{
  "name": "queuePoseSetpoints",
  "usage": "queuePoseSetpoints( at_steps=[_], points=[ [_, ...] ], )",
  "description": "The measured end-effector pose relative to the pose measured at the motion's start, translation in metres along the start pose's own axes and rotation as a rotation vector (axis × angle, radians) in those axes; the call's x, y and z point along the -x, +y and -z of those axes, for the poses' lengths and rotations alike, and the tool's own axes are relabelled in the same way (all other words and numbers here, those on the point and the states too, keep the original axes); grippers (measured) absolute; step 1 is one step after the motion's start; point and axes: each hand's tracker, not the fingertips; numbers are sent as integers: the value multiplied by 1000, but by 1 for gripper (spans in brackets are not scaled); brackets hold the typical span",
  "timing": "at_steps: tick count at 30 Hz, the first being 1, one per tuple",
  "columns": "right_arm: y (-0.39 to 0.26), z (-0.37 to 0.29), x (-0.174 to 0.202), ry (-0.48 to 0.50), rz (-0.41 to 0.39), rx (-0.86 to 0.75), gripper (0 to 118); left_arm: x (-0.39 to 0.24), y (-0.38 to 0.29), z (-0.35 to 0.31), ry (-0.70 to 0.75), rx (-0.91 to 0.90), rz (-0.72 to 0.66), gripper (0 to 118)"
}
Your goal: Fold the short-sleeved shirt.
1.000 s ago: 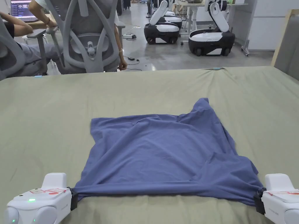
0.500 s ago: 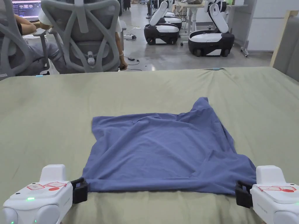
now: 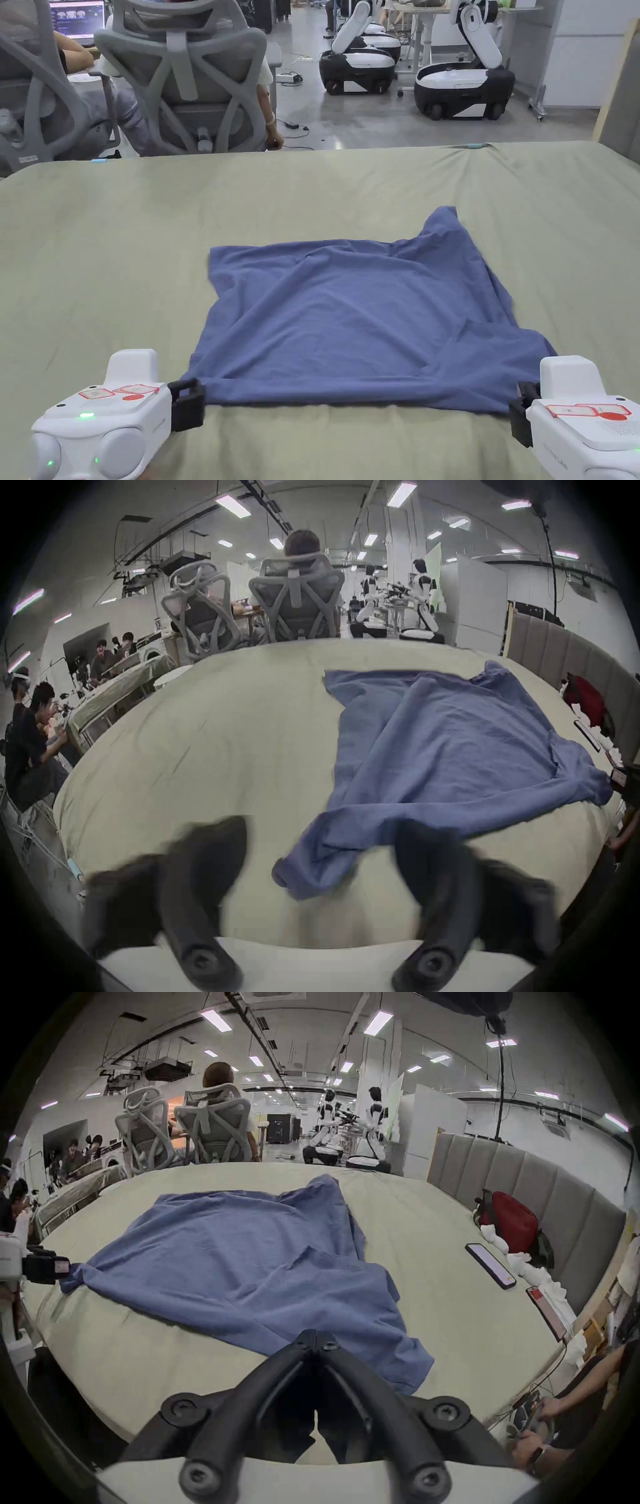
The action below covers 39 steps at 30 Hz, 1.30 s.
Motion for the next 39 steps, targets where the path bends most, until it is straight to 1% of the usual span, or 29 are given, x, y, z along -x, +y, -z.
queuePoseSetpoints(
  at_steps=[1, 2, 3, 6, 8, 10, 11, 12, 14, 17, 19, 20, 21, 22, 23, 24, 25, 26, 27, 31, 32, 33, 34, 35, 36, 37, 38, 39],
  points=[
    [-1, 3, 0, 1, 0, 0, 0, 1, 0, 6, -10, 23, 7, 83],
    [-2, 3, -1, 3, 1, 0, 0, 2, -1, 12, -14, 24, 5, 70],
    [-2, 3, -1, 2, 1, 0, 0, 2, -1, 18, -20, 28, 7, 64],
    [-3, 3, -3, 2, 9, 5, 0, 3, -1, 37, -10, 89, 2, 65],
    [-4, 4, -5, -1, 10, 9, 0, 2, -3, 43, -25, 94, -14, 65],
    [-6, 8, -9, -9, 8, 15, 0, 1, -3, 41, -23, 90, -33, 62],
    [-7, 8, -11, -12, 10, 19, 0, 0, -4, 40, -29, 84, -36, 52],
    [-7, 9, -13, -15, 15, 22, 0, -1, -4, 37, -41, 73, -39, 40],
    [-6, 8, -16, -25, 21, 24, 0, -6, -4, 33, -44, 52, -26, 7],
    [-6, 7, -23, -35, 34, 21, 0, -10, -1, 30, -25, 45, -4, 6],
    [-4, 9, -31, -39, 47, 22, 0, -10, 1, 23, -30, 38, -22, 6],
    [-3, 11, -36, -39, 57, 23, 11, -9, 3, 21, -36, 34, -34, 6],
    [-2, 15, -40, -32, 70, 34, 38, -8, 4, 20, -43, 32, -38, 5],
    [-2, 20, -44, -18, 79, 54, 74, -8, 5, 19, -51, 29, -38, 5],
    [-3, 30, -47, -12, 75, 102, 107, -6, 5, 22, -57, 29, -35, 5],
    [-4, 40, -49, -12, 67, 124, 112, -7, 6, 21, -54, 30, -30, 5],
    [-5, 44, -51, -16, 59, 129, 107, -8, 6, 21, -54, 29, -27, 5],
    [-7, 49, -52, -12, 60, 128, 98, -8, 6, 21, -54, 28, -26, 5],
    [-8, 55, -53, -13, 66, 139, 92, -9, 7, 19, -53, 28, -26, 5],
    [-15, 70, -52, -12, 61, 218, 81, -7, 6, 25, -54, 36, -29, 5],
    [-17, 71, -53, 2, 73, 213, 73, -7, 5, 25, -55, 38, -30, 5],
    [-18, 69, -54, 2, 91, 200, 59, -7, 4, 25, -55, 39, -30, 5],
    [-17, 64, -53, 5, 92, 187, 42, -7, 4, 25, -56, 41, -29, 5],
    [-15, 60, -53, 14, 86, 176, 20, -7, 3, 26, -58, 41, -29, 5],
    [-13, 58, -53, 14, 83, 168, 9, -7, 3, 26, -60, 40, -25, 5],
    [-14, 60, -57, 44, 87, 152, 9, -8, 3, 25, -60, 39, -23, 5],
    [-12, 60, -58, 99, 109, 136, 9, -8, 4, 24, -62, 36, -22, 5],
    [-9, 58, -56, 60, 105, 135, 9, -7, 5, 24, -59, 32, -20, 5]
  ],
)
